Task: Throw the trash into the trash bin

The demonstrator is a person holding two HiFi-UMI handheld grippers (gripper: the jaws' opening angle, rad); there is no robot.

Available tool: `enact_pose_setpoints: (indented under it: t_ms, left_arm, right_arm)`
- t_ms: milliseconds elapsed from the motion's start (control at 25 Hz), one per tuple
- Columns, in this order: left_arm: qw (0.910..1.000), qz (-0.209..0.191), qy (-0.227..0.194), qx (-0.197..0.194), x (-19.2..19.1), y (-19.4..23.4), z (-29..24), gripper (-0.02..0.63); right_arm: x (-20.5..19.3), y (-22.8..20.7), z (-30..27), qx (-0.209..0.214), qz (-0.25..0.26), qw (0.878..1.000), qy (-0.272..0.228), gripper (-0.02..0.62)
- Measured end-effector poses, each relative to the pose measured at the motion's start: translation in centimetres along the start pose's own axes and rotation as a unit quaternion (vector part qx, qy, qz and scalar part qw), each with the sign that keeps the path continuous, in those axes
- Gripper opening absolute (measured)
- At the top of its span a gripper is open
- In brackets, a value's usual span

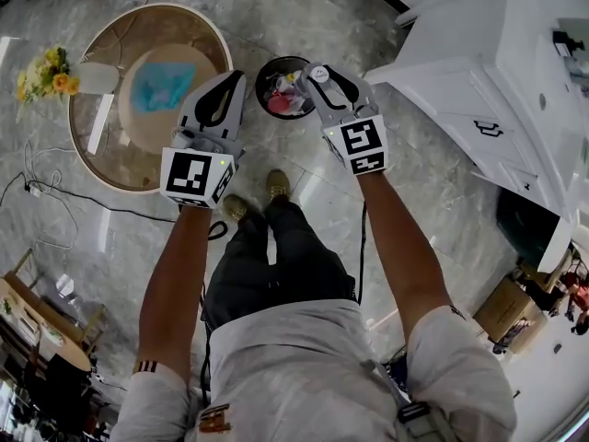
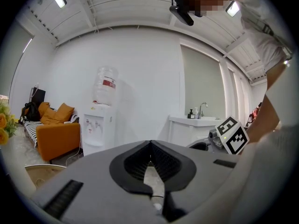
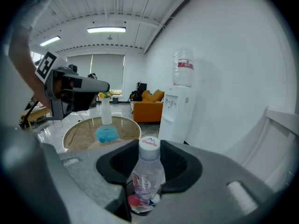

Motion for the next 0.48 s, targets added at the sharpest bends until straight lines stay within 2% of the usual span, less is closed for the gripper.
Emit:
enact_pose_setpoints:
  t_ms: [240,480]
  left_arm:
    - [1.0,0.0,0.004,0.002,-0.31,0.16,-0.19,-0.002]
    - [1.0,0.003,0.005,0.004,-0.55,0.38,0.0,-0.002]
  right_arm:
    - [-0.78,-0.49,-0.48,-0.003,-0.004,1.0,0.007,0.172]
    - [-0.16,-0.3,-0.61,0.002,-0.004,1.0,-0.011,0.155]
Point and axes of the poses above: the fingertips, and each gripper's own axes: z backward along the fingers, y to its left, x out of its top, the point moved 7 cm from there along z, backward along the fingers
